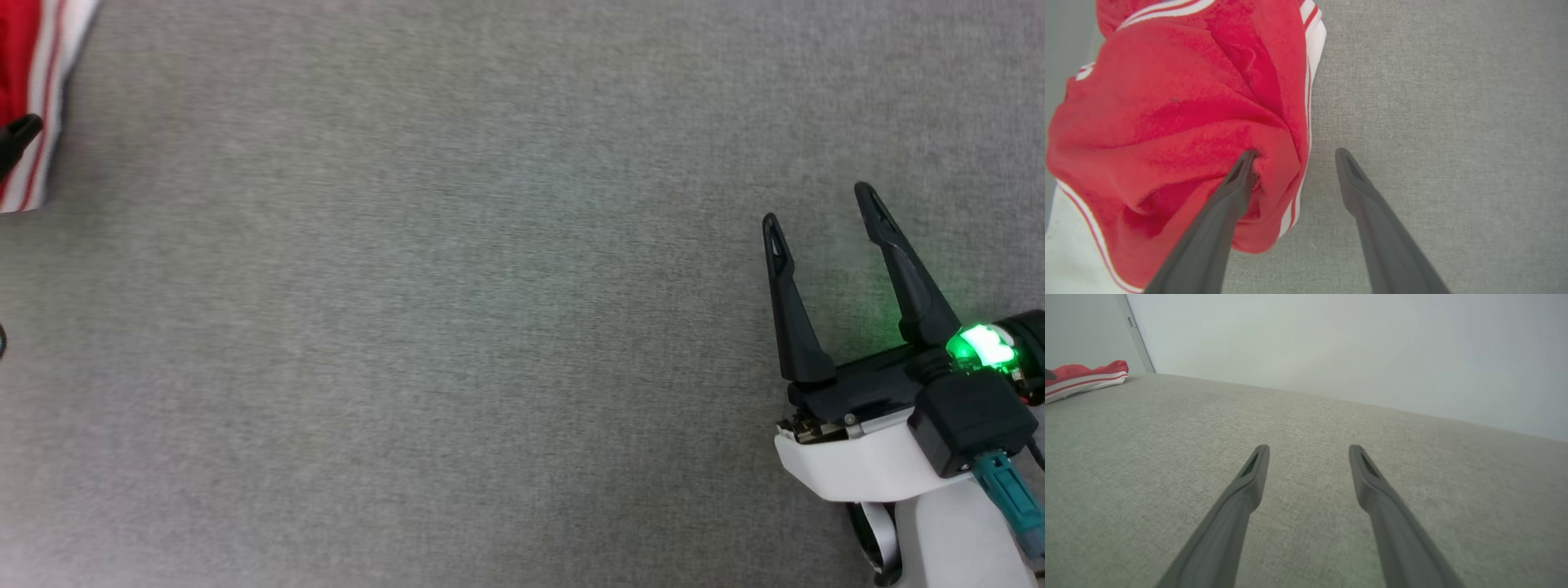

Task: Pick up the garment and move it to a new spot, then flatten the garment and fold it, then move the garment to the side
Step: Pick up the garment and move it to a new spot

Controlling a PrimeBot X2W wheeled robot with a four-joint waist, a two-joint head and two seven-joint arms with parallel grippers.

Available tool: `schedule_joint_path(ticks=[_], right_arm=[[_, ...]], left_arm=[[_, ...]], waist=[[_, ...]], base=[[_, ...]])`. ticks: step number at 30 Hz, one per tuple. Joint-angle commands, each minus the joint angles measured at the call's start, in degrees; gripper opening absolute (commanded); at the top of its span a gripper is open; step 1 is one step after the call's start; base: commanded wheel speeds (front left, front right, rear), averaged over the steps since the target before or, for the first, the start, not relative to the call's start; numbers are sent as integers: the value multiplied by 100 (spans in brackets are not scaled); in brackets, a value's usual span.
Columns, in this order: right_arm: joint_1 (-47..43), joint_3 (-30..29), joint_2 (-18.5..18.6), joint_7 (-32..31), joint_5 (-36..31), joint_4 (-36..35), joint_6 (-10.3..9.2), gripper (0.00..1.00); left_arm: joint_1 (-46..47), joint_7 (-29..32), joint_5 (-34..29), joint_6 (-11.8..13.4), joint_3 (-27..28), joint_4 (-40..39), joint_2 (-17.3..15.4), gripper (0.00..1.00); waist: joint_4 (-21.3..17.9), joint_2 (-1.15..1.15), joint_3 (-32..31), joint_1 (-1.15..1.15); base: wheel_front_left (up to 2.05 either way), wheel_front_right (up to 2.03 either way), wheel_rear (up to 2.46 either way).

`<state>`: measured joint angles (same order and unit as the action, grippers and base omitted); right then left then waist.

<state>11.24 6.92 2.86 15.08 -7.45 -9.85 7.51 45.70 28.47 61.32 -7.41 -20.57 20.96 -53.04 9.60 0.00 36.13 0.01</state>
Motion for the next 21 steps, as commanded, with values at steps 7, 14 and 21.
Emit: schedule_joint_path(ticks=[7, 14, 21], right_arm=[[175, 19, 4, 12, 34, -35, -4, 100], [205, 6, 7, 6, 72, 45, -4, 100], [134, 14, 4, 13, 97, 215, -4, 100]], left_arm=[[498, 741, 350, -3, -547, 445, -281, 100], [543, 894, 567, -5, -1058, 1042, 4, 0], [577, -596, 979, -5, -1101, 823, -33, 0]], waist=[[-311, 0, 413, -1], [-374, 0, 420, -1], [-319, 0, -264, -1]], base=[[0, 0, 0], [0, 0, 0], [0, 0, 0]])
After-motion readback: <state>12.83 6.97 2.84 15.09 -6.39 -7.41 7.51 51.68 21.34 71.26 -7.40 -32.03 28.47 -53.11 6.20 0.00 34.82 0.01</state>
